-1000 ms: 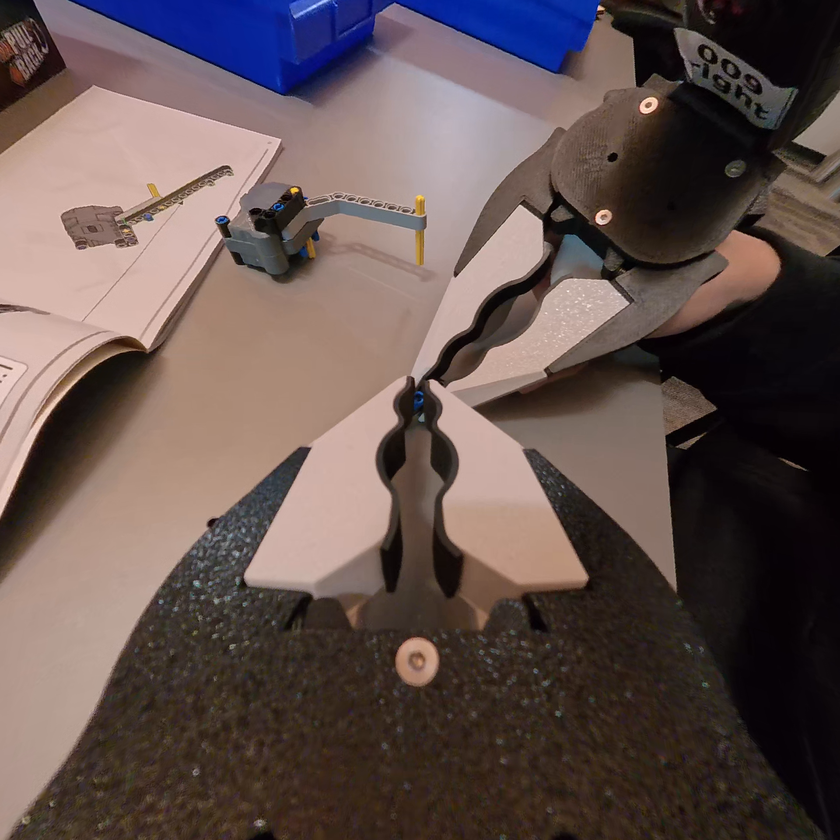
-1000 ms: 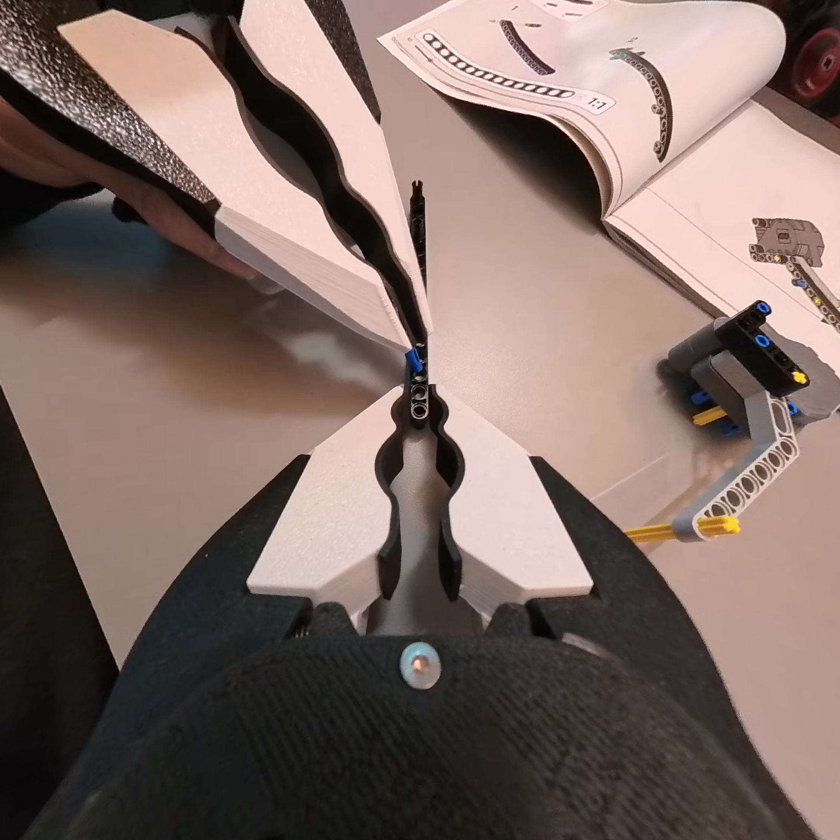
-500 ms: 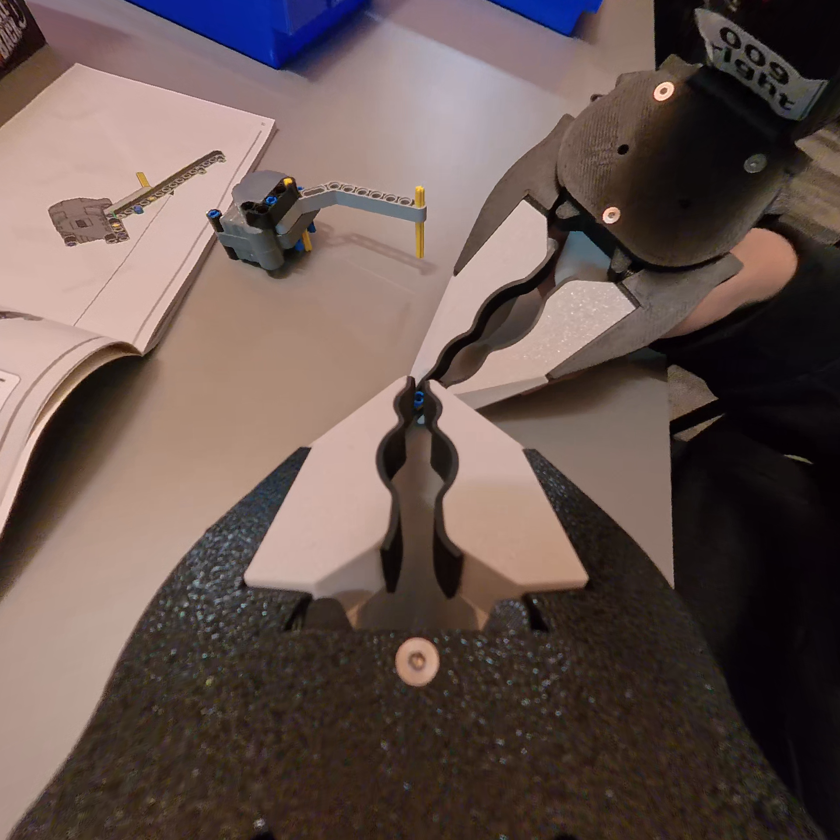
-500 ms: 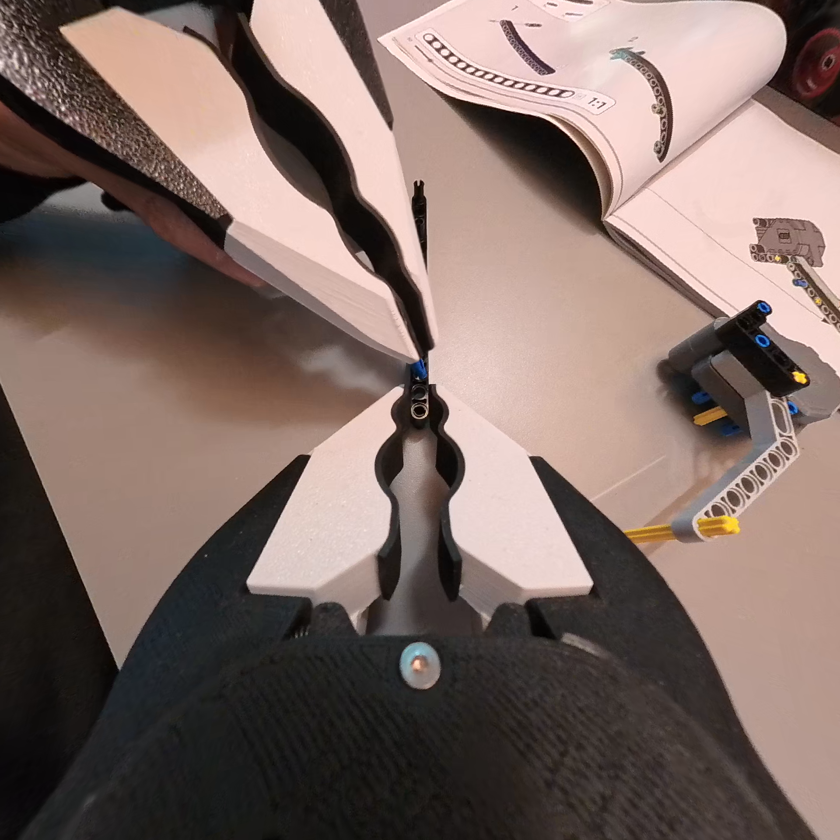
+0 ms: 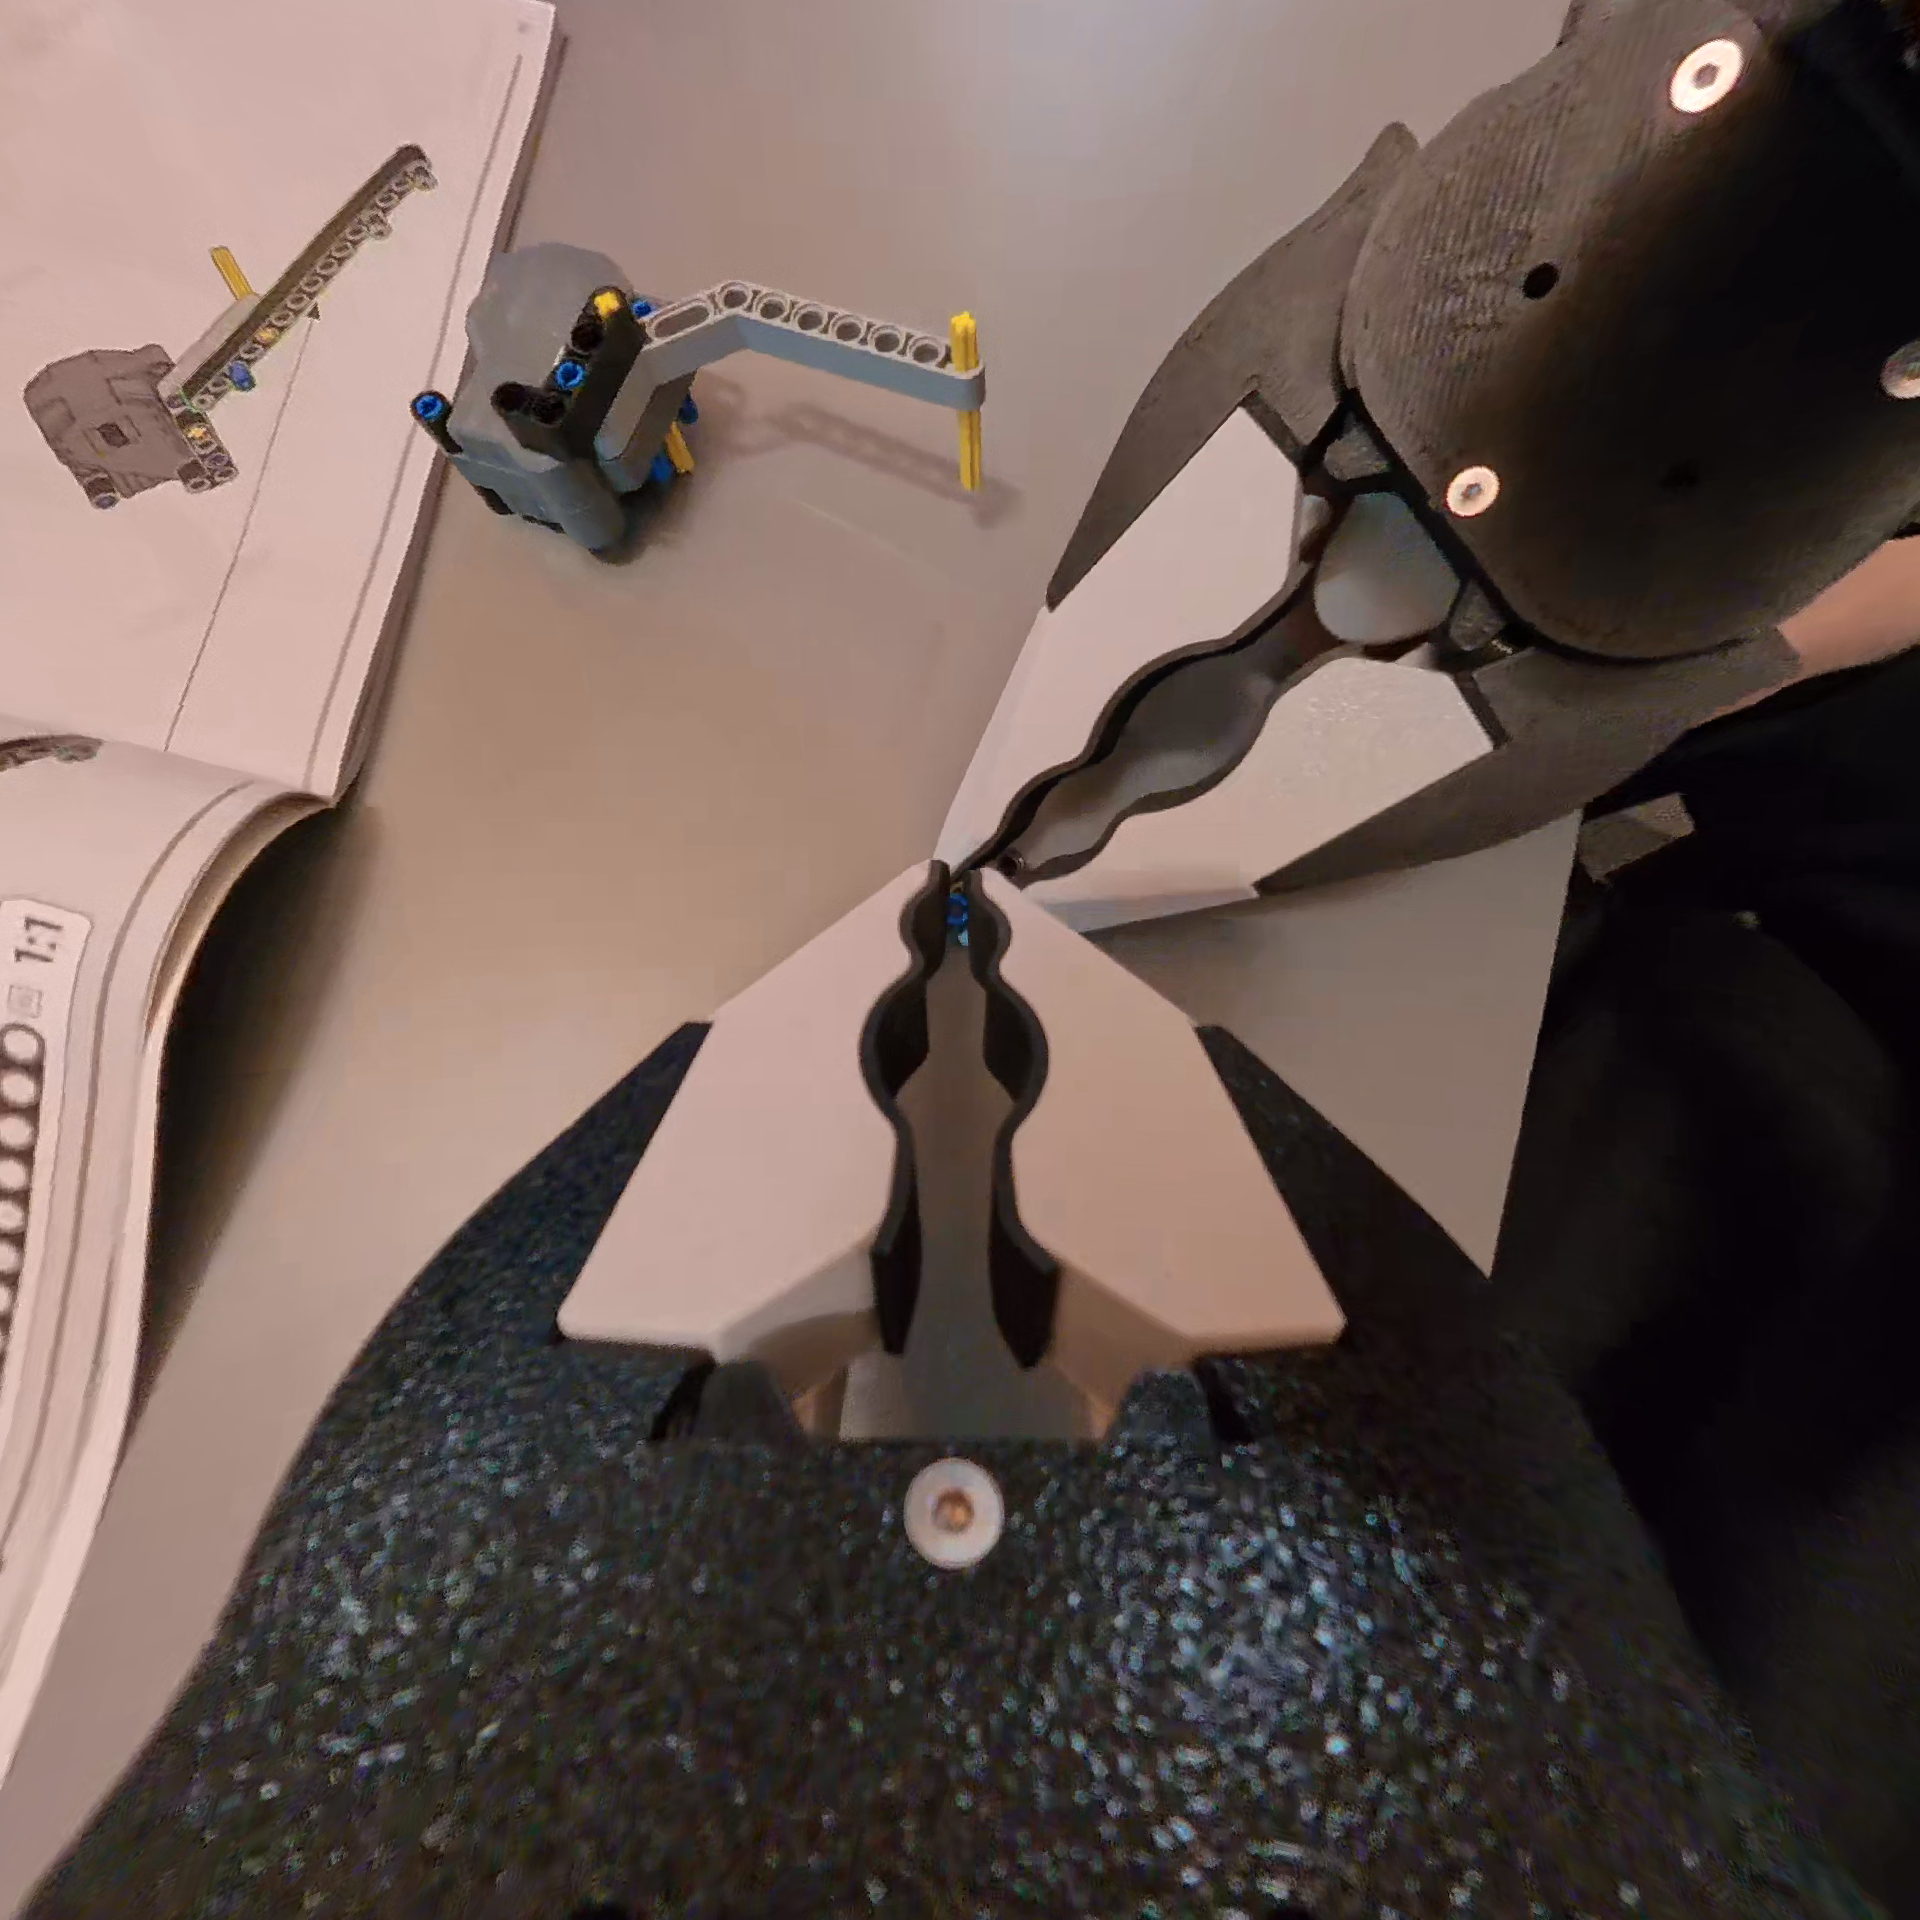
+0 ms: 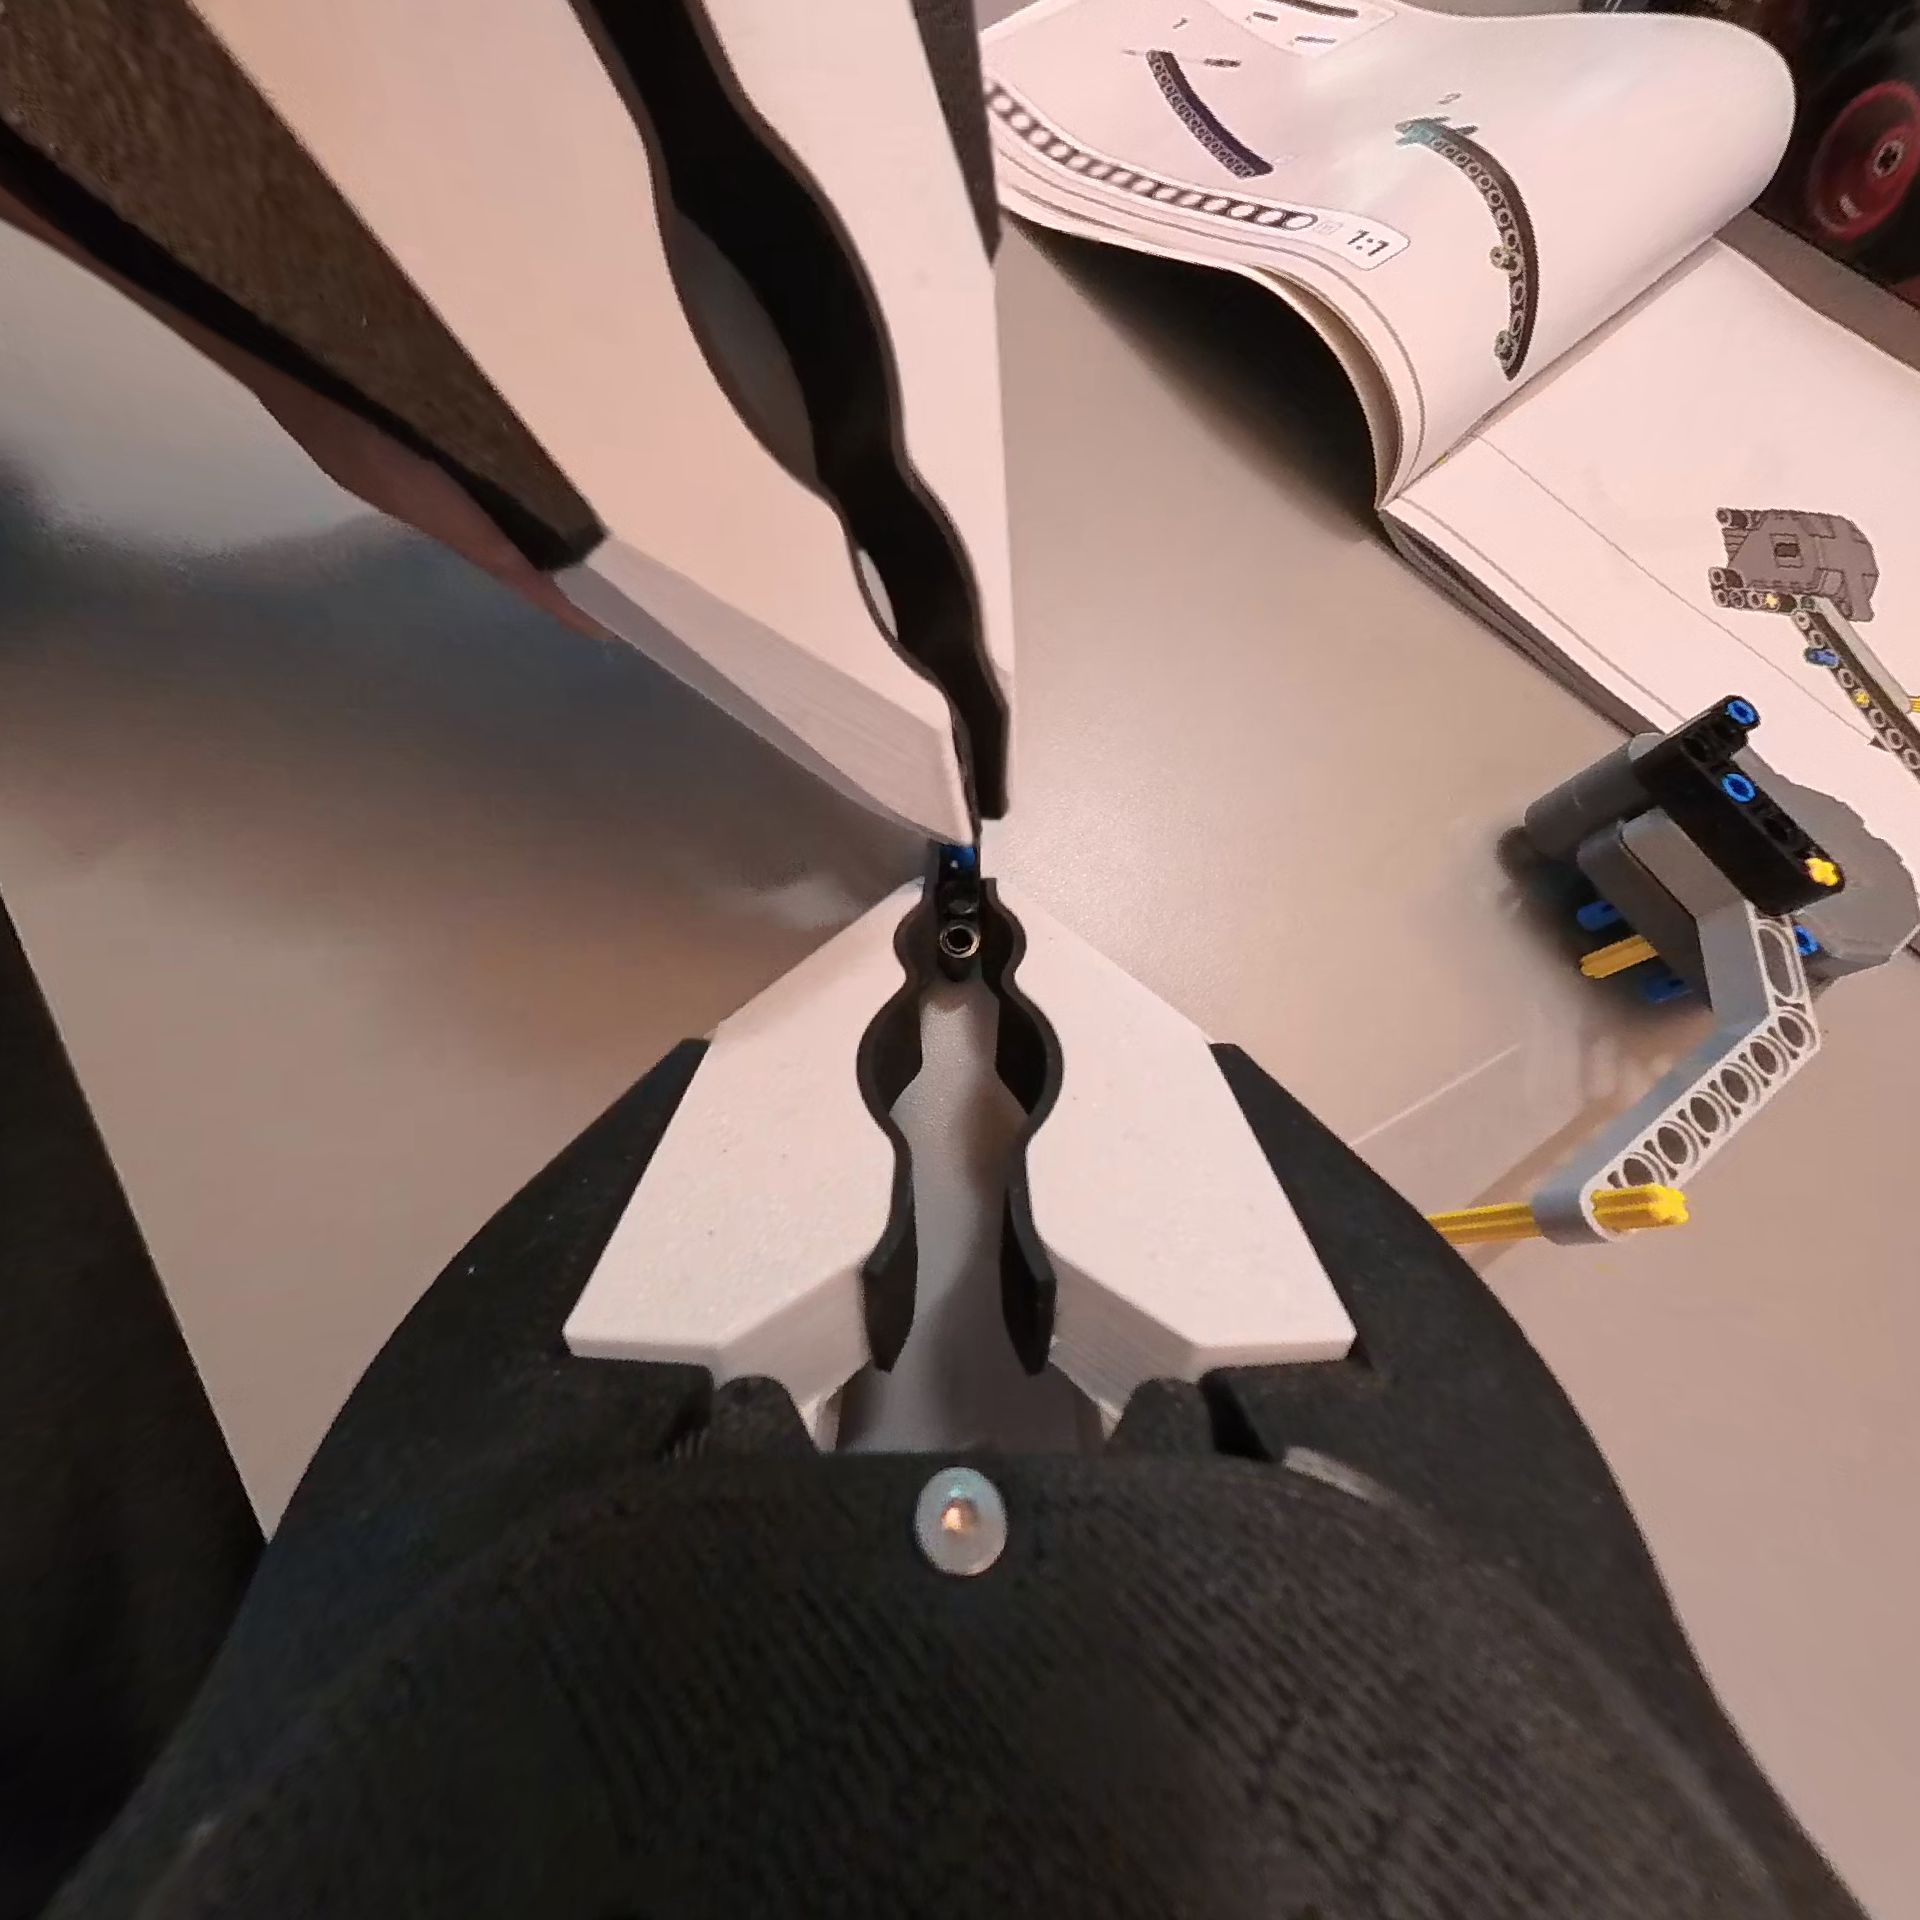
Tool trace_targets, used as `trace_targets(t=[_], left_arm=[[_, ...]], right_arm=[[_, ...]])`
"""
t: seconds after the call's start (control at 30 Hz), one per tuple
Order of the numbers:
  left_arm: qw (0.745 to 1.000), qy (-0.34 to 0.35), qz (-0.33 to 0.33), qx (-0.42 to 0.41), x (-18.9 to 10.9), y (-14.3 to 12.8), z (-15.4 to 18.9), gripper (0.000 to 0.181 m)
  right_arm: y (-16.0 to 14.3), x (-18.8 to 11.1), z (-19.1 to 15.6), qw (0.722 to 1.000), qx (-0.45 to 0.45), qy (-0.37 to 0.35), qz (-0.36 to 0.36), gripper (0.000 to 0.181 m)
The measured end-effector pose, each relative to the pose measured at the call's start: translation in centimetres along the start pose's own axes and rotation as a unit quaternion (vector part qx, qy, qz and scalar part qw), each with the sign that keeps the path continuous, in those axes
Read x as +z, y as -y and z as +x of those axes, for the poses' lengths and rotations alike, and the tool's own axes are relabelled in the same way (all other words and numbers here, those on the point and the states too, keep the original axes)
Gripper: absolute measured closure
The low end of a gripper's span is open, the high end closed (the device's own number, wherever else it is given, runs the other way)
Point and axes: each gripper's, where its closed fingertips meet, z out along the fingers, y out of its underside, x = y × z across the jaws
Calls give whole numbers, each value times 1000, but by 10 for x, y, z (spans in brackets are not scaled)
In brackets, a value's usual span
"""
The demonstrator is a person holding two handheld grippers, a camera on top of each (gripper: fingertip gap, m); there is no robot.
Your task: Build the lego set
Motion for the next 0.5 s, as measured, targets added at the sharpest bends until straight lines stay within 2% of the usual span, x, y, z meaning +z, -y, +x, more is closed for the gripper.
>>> trace_targets(t=[0.23, 0.37, 0.5], left_arm=[[1000, 19, -17, 13, 2, 1, 0, 181], [999, 20, 30, -16, 1, 3, 0, 181], [992, 13, 92, -81, 0, 4, -3, 181]], right_arm=[[0, 0, 0, 1000, -1, 0, 0, 176], [0, 0, 0, 1000, -3, -2, 0, 176], [0, 0, 0, 1000, -6, -5, 0, 176]])
